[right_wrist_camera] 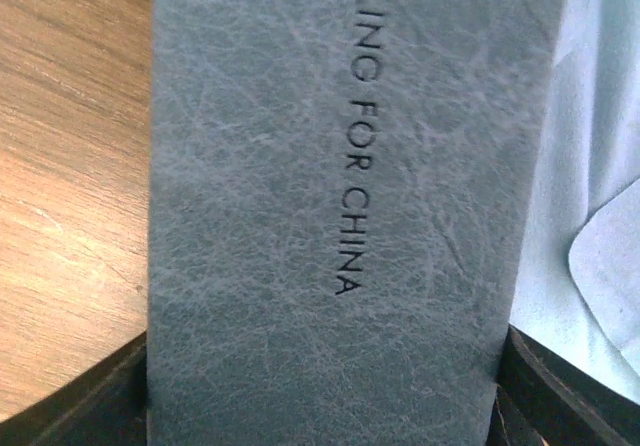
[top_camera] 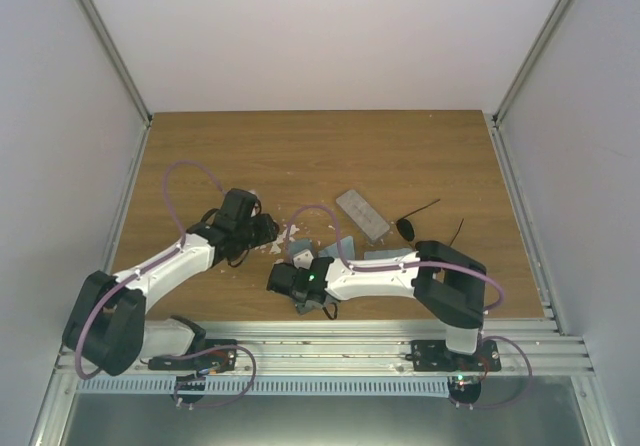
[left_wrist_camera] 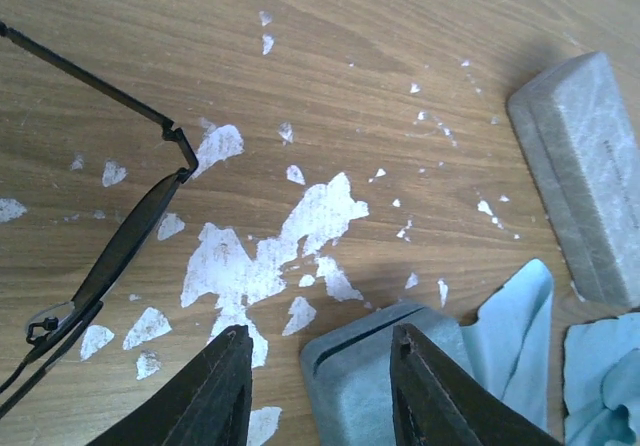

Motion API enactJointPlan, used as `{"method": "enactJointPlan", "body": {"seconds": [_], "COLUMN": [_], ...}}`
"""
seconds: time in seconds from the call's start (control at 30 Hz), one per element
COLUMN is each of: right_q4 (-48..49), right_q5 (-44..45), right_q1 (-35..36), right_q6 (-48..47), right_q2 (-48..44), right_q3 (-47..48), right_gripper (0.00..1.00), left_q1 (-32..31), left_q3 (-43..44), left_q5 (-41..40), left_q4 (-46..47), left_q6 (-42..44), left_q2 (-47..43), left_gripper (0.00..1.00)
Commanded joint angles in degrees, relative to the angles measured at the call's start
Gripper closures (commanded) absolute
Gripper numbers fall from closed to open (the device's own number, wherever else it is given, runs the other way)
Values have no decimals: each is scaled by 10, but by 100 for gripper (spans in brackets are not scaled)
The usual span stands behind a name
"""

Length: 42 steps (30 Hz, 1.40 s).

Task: Organize the sunglasses
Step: Pick up the sunglasses case from the center of the board.

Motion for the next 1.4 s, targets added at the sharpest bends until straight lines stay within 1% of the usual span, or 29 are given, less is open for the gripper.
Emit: {"method": "enactJointPlan", "body": {"seconds": [0.0,0.17,0.23,0.3,0.37,0.47,0.6,0.67,0.77,0.83,0.9,1.0,1.13,1.27,1.37], "right_q4": [-18,37,91,148,208,293,355,386,437,473,523,609,709,732,732], "right_q5": [39,58,39,-1,-82,-206,-381,-470,-587,-638,-687,-731,-767,-776,-785], "right_q1": [5,-5,-23,-57,-107,-194,-309,-347,-376,-382,-383,-383,-383,-383,-383], "right_q6": [21,-42,-85,-126,-165,-208,-223,-212,-176,-148,-111,-30,63,97,103], "right_q2": [-9,-55,-89,-131,-185,-241,-278,-284,-288,-289,-292,-293,-291,-286,-281], "right_q3": [10,-1,-21,-50,-84,-126,-138,-138,-138,-138,-144,-158,-168,-162,-160], "right_gripper": [34,37,37,37,37,37,37,37,37,37,37,37,37,37,37], "left_q1": [2,14,23,34,48,66,71,71,71,71,71,71,70,64,59], "left_q3": [-8,-10,-11,-14,-17,-26,-32,-37,-47,-43,-36,-30,-50,-60,-51], "left_q5": [7,28,53,86,129,214,316,355,403,413,414,424,416,389,385], "left_q4": [15,11,16,26,40,86,180,232,306,326,329,352,426,482,483], "left_q6": [9,7,8,10,7,-5,-43,-60,-87,-98,-103,-133,-198,-242,-247], "left_q2": [-35,-68,-87,-109,-133,-171,-201,-206,-212,-212,-206,-193,-190,-194,-190], "left_gripper": [59,54,51,47,42,34,19,13,3,1,1,1,2,2,3]}}
